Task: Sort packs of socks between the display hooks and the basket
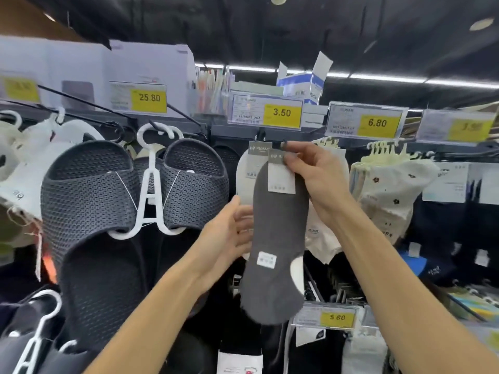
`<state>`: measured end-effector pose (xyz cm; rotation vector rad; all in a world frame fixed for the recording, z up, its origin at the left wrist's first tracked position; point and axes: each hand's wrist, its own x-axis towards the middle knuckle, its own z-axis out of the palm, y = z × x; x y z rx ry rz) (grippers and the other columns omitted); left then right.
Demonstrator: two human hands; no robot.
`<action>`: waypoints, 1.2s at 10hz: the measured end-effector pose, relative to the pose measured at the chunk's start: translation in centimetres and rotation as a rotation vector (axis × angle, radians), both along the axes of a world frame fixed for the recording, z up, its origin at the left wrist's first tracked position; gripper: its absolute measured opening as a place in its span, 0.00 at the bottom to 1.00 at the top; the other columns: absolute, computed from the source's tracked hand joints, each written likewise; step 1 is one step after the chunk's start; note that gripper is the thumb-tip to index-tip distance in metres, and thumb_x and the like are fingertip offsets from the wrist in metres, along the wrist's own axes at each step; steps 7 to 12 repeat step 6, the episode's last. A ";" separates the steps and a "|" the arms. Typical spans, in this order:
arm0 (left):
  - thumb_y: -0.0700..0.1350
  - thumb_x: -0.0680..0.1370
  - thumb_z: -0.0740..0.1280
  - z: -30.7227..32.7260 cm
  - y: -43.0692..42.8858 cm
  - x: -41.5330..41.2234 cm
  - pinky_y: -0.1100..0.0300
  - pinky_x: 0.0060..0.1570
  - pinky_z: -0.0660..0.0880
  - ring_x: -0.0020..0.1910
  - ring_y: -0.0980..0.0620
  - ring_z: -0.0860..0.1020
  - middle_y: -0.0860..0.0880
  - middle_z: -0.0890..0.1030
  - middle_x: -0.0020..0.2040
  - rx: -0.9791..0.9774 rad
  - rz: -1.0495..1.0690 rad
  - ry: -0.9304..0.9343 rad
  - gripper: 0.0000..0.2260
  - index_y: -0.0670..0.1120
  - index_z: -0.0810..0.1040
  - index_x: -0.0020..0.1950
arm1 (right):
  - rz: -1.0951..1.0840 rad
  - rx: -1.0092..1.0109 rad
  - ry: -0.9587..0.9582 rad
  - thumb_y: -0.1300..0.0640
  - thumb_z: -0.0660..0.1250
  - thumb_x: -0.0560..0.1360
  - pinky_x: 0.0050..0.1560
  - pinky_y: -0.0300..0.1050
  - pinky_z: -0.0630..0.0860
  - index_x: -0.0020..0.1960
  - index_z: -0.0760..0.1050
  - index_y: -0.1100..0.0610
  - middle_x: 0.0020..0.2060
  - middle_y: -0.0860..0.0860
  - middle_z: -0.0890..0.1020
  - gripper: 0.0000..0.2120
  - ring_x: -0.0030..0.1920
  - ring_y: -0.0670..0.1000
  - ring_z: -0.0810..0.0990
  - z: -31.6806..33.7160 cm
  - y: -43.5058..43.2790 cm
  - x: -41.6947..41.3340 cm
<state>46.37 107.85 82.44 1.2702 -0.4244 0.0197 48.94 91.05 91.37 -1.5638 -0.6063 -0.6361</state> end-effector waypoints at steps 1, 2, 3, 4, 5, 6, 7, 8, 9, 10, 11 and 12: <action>0.56 0.85 0.52 0.1 -0.8 1.1 0.61 0.47 0.79 0.48 0.57 0.85 0.53 0.87 0.50 0.064 0.165 -0.062 0.19 0.50 0.81 0.56 | -0.199 -0.085 -0.088 0.58 0.68 0.79 0.49 0.42 0.79 0.57 0.81 0.51 0.43 0.51 0.84 0.08 0.41 0.41 0.80 1.3 0.9 2.2; 0.55 0.84 0.55 -0.7 -2.2 2.3 0.52 0.67 0.72 0.64 0.55 0.76 0.53 0.78 0.66 0.208 0.400 -0.165 0.17 0.51 0.73 0.68 | -0.323 -0.126 -0.115 0.52 0.68 0.78 0.44 0.47 0.77 0.44 0.78 0.51 0.38 0.49 0.81 0.05 0.37 0.44 0.78 2.1 2.1 3.8; 0.53 0.83 0.57 -1.0 -2.7 2.6 0.49 0.75 0.62 0.75 0.54 0.64 0.51 0.64 0.77 0.300 0.532 -0.268 0.25 0.50 0.56 0.79 | -0.388 -0.142 -0.141 0.51 0.68 0.77 0.40 0.43 0.72 0.40 0.76 0.50 0.35 0.44 0.79 0.08 0.37 0.43 0.77 2.4 3.3 5.1; 0.55 0.83 0.56 -2.2 -3.1 2.1 0.54 0.77 0.56 0.78 0.56 0.58 0.56 0.53 0.81 0.491 0.578 -0.375 0.30 0.53 0.47 0.81 | -0.391 -0.227 -0.145 0.53 0.67 0.79 0.46 0.42 0.74 0.58 0.79 0.53 0.42 0.45 0.80 0.09 0.44 0.47 0.78 1.6 3.5 5.6; 0.54 0.83 0.57 -3.5 -3.1 1.9 0.65 0.74 0.49 0.78 0.62 0.50 0.57 0.48 0.81 0.604 0.617 -0.435 0.32 0.52 0.42 0.81 | -0.385 -0.337 -0.142 0.57 0.65 0.81 0.60 0.53 0.77 0.72 0.72 0.50 0.54 0.50 0.79 0.20 0.55 0.51 0.78 1.3 3.3 4.3; 0.56 0.81 0.57 -6.5 -2.1 -0.3 0.74 0.68 0.51 0.75 0.70 0.50 0.64 0.47 0.80 0.672 0.711 -0.531 0.31 0.56 0.47 0.81 | -0.390 -0.275 -0.210 0.60 0.67 0.79 0.69 0.51 0.72 0.73 0.70 0.45 0.59 0.41 0.74 0.24 0.63 0.44 0.74 -0.9 2.2 1.9; 0.56 0.81 0.57 -6.5 -2.1 -0.3 0.74 0.68 0.51 0.75 0.70 0.50 0.64 0.47 0.80 0.672 0.711 -0.531 0.31 0.56 0.47 0.81 | -0.390 -0.275 -0.210 0.60 0.67 0.79 0.69 0.51 0.72 0.73 0.70 0.45 0.59 0.41 0.74 0.24 0.63 0.44 0.74 -0.9 2.2 1.9; 0.56 0.81 0.57 -6.5 -2.1 -0.3 0.74 0.68 0.51 0.75 0.70 0.50 0.64 0.47 0.80 0.672 0.711 -0.531 0.31 0.56 0.47 0.81 | -0.390 -0.275 -0.210 0.60 0.67 0.79 0.69 0.51 0.72 0.73 0.70 0.45 0.59 0.41 0.74 0.24 0.63 0.44 0.74 -0.9 2.2 1.9; 0.56 0.81 0.57 -6.5 -2.1 -0.3 0.74 0.68 0.51 0.75 0.70 0.50 0.64 0.47 0.80 0.672 0.711 -0.531 0.31 0.56 0.47 0.81 | -0.390 -0.275 -0.210 0.60 0.67 0.79 0.69 0.51 0.72 0.73 0.70 0.45 0.59 0.41 0.74 0.24 0.63 0.44 0.74 -0.9 2.2 1.9; 0.56 0.81 0.57 -6.5 -2.1 -0.3 0.74 0.68 0.51 0.75 0.70 0.50 0.64 0.47 0.80 0.672 0.711 -0.531 0.31 0.56 0.47 0.81 | -0.390 -0.275 -0.210 0.60 0.67 0.79 0.69 0.51 0.72 0.73 0.70 0.45 0.59 0.41 0.74 0.24 0.63 0.44 0.74 -0.9 2.2 1.9; 0.56 0.81 0.57 -6.5 -2.1 -0.3 0.74 0.68 0.51 0.75 0.70 0.50 0.64 0.47 0.80 0.672 0.711 -0.531 0.31 0.56 0.47 0.81 | -0.390 -0.275 -0.210 0.60 0.67 0.79 0.69 0.51 0.72 0.73 0.70 0.45 0.59 0.41 0.74 0.24 0.63 0.44 0.74 -0.9 2.2 1.9; 0.56 0.81 0.57 -6.5 -2.1 -0.3 0.74 0.68 0.51 0.75 0.70 0.50 0.64 0.47 0.80 0.672 0.711 -0.531 0.31 0.56 0.47 0.81 | -0.390 -0.275 -0.210 0.60 0.67 0.79 0.69 0.51 0.72 0.73 0.70 0.45 0.59 0.41 0.74 0.24 0.63 0.44 0.74 -0.9 2.2 1.9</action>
